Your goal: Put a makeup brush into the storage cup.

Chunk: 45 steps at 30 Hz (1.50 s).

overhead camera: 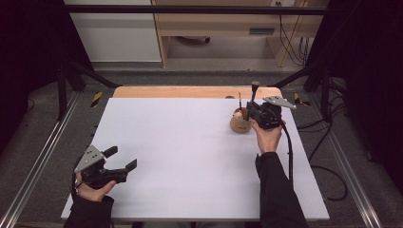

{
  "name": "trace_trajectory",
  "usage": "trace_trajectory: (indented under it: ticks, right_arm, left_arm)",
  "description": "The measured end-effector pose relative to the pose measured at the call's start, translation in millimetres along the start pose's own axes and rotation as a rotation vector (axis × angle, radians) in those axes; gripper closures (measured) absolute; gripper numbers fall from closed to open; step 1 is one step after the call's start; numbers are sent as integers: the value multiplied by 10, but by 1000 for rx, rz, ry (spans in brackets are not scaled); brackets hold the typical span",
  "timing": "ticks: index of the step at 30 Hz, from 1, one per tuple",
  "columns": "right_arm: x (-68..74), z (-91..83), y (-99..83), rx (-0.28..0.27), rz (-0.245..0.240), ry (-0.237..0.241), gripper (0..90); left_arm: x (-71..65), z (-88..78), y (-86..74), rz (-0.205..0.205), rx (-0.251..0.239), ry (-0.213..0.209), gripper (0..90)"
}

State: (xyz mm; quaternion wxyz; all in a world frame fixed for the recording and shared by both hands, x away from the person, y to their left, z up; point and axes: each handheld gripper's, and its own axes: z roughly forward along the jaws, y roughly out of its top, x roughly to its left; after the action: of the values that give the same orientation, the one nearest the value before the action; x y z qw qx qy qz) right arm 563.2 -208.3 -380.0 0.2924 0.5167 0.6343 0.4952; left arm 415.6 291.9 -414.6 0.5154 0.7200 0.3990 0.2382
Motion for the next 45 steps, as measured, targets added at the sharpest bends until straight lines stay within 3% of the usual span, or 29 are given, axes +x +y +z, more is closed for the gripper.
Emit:
trace_trajectory:
  ticks: [17,27,45]
  right_arm:
    - [-83,172,24,3,17,-43,792]
    - [-100,272,35,4,15,-45,792]
    - [-115,432,-94,64,19,-59,792]
  left_arm:
    - [-2,1,4,3,-1,-3,80]
    - [7,-3,-1,-1,-4,2,80]
    - [-3,4,-1,2,0,-1,80]
